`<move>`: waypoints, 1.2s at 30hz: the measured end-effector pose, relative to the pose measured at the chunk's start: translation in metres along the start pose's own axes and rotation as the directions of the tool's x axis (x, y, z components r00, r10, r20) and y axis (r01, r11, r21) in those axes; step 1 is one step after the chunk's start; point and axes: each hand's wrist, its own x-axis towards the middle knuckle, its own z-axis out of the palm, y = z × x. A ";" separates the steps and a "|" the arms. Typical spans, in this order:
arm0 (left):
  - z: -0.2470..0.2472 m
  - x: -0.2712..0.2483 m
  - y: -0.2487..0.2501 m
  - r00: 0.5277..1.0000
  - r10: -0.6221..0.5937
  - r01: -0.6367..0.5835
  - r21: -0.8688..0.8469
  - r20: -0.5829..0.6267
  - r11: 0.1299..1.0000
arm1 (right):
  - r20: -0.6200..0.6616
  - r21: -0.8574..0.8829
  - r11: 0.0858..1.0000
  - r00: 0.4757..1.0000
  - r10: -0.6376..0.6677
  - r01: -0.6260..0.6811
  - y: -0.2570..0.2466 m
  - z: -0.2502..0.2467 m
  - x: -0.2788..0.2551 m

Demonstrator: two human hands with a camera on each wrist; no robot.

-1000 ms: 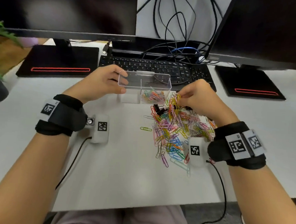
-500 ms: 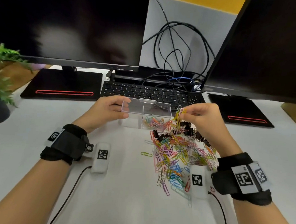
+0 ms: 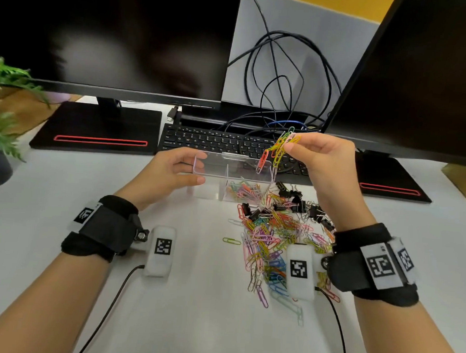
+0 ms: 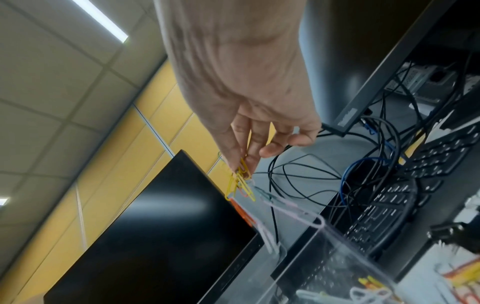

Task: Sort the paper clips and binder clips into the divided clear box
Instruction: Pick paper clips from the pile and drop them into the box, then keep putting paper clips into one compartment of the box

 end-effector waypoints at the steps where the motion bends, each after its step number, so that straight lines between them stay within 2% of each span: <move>1: 0.000 0.000 0.000 1.000 -0.002 0.002 -0.001 0.003 1.000 | 0.005 -0.001 1.000 1.000 0.001 -0.001 -0.001 0.003 0.002; 6: 0.000 0.000 0.001 1.000 -0.008 0.008 0.001 0.008 1.000 | 0.033 -0.080 0.997 0.999 0.027 -0.024 0.006 0.019 0.012; 9: 0.000 -0.001 0.001 1.000 -0.010 0.010 0.003 0.011 1.000 | 0.085 -0.201 0.976 0.992 0.096 -0.078 0.016 0.023 0.014; 12: 0.000 -0.001 0.001 1.000 -0.013 0.013 0.008 0.015 1.000 | 0.084 -0.311 0.942 0.984 0.159 -0.126 0.028 0.025 0.014; 15: 0.001 -0.002 0.003 1.000 -0.012 0.012 0.021 0.011 1.000 | 0.100 -0.334 0.929 0.974 0.205 -0.161 0.029 0.023 0.010; 19: 0.001 -0.004 0.005 1.000 -0.010 0.010 0.039 0.004 0.999 | 0.060 -0.341 0.929 0.983 0.176 -0.146 0.013 0.003 0.003; 22: 0.003 -0.006 0.008 1.000 -0.015 0.015 0.046 0.006 0.999 | -0.025 -0.412 0.892 0.981 0.191 -0.184 0.005 -0.025 -0.005; 24: 0.004 -0.007 0.010 1.000 -0.016 0.016 0.049 0.005 0.999 | -0.046 -0.534 0.806 0.961 0.272 -0.253 0.008 -0.046 -0.011; 25: 0.004 -0.007 0.010 1.000 -0.013 0.013 0.052 0.005 0.999 | -0.036 -0.631 0.723 0.942 0.333 -0.279 0.011 -0.056 -0.013; 27: 0.005 -0.007 0.011 1.000 -0.015 0.015 0.060 0.007 0.998 | -0.033 -0.819 0.494 0.883 0.468 -0.292 0.018 -0.071 -0.015; 28: 0.005 -0.007 0.012 1.000 -0.021 0.021 0.062 0.003 0.998 | -0.045 -0.872 0.399 0.858 0.512 -0.284 0.022 -0.078 -0.015; 30: 0.005 -0.007 0.012 0.999 -0.031 0.032 0.065 -0.005 0.997 | -0.095 -0.918 0.269 0.818 0.568 -0.293 0.028 -0.089 -0.015; 33: 0.004 -0.007 0.011 0.999 -0.036 0.037 0.069 -0.007 0.997 | -0.152 -0.914 0.202 0.758 0.634 -0.352 0.034 -0.100 -0.017; 36: 0.005 -0.008 0.012 0.999 -0.043 0.043 0.067 -0.008 0.997 | -0.124 -0.913 0.196 0.701 0.702 -0.358 0.039 -0.103 -0.022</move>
